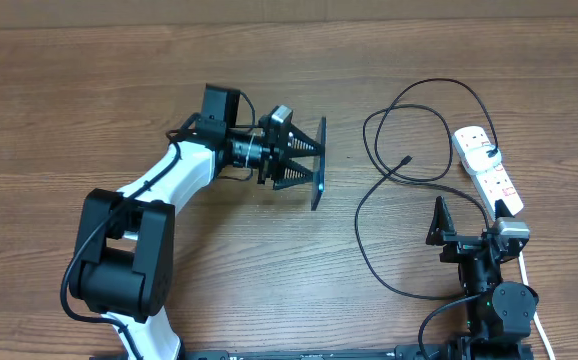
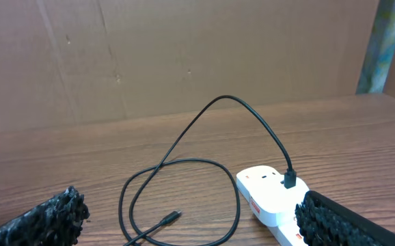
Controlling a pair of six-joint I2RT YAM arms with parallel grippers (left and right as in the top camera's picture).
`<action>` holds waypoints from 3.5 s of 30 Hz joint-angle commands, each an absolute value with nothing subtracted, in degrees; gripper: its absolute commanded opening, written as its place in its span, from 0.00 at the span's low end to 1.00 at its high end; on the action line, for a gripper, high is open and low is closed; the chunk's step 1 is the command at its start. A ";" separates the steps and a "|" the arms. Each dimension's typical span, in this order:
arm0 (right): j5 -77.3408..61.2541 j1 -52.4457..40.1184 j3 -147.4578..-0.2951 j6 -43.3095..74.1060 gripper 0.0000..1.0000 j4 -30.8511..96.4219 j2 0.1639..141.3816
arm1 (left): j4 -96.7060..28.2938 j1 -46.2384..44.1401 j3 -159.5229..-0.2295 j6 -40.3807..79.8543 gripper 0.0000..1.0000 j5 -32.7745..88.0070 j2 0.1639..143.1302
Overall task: Plug charger to phone and switch on socket
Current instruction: 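Lift the phone with the left gripper and stand it upright toward center, then reach the right gripper toward the upright phone held by the left gripper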
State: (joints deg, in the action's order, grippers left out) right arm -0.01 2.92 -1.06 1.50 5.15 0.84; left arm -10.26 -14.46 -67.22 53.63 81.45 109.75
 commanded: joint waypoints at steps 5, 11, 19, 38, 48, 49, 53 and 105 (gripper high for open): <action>-0.30 2.59 -0.45 1.02 1.00 4.82 0.25 | -7.01 -13.41 -68.01 72.40 0.47 80.55 109.95; -0.27 2.59 -0.45 1.02 1.00 4.82 0.23 | -5.69 -13.41 -68.01 73.93 0.44 80.38 109.95; -0.27 2.59 -0.45 1.02 1.00 4.82 0.25 | -5.41 -13.41 -68.01 73.60 0.44 80.62 109.95; -0.30 2.59 -0.45 1.02 1.00 4.82 0.23 | 1.93 -13.52 -67.99 47.48 0.41 77.76 109.95; -12.58 2.57 -0.45 34.83 1.00 3.88 0.30 | 1.54 -13.52 -67.99 46.26 0.41 76.36 109.95; -17.15 2.57 -0.45 38.26 1.00 3.44 0.30 | 1.54 -13.52 -67.99 46.26 0.41 76.36 109.95; -43.05 2.57 -0.45 42.76 1.00 3.31 0.34 | 1.50 -13.52 -67.99 46.28 0.41 76.27 109.95; -26.41 2.61 -51.75 13.72 1.00 53.17 25.15 | 1.41 -21.30 -67.99 80.12 0.36 74.74 109.95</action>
